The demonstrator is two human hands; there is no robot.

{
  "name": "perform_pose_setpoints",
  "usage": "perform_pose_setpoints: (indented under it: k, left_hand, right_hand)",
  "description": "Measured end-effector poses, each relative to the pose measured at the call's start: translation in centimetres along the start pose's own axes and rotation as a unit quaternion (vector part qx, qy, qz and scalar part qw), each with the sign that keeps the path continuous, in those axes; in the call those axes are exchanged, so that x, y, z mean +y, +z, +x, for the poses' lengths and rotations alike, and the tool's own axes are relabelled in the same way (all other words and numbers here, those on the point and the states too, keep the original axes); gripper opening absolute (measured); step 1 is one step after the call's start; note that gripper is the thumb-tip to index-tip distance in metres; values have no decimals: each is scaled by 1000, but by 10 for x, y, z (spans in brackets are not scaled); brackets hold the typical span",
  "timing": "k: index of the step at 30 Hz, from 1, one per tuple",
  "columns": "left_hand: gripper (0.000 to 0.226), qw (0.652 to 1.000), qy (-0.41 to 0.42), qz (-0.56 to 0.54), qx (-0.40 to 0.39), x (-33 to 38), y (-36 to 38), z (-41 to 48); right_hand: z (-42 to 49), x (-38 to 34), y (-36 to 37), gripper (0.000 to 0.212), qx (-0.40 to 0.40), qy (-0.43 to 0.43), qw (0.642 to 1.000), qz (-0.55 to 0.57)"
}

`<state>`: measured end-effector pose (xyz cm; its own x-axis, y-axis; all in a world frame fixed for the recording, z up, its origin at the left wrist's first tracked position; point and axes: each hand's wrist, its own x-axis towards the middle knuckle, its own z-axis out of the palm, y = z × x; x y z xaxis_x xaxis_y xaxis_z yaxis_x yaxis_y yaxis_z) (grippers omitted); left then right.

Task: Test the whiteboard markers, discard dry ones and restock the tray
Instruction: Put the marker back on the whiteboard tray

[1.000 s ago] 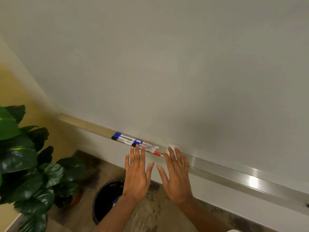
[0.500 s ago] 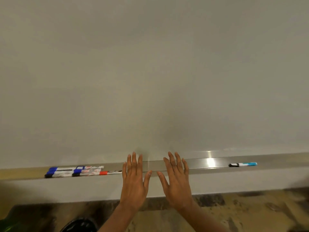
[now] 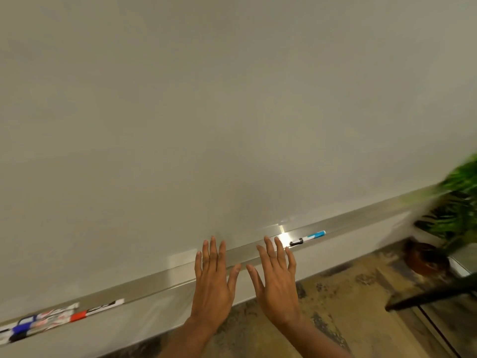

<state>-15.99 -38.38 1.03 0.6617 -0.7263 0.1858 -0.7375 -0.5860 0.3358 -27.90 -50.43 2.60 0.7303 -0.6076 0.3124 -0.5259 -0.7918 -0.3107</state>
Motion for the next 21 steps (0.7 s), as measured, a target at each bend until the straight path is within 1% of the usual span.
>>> perform_pose_setpoints:
  k: [3,11,17,21]
  left_hand:
    - [73,1000,13,5,-18,19,17,13]
    - [73,998,35,-3,-46,64,55,45]
    - [80,996,40,-37,-73,88,81,65]
    - [72,995,50,-43,-79,95,98,75]
  right_hand:
    - [4,33,1,58,1,25,1000,-18]
    - [18,107,13,60,-16,78,996,-47]
    - [35,153,27,51,-27,101,993,-56]
    - [48,171,35,45,-38,106,992,-60]
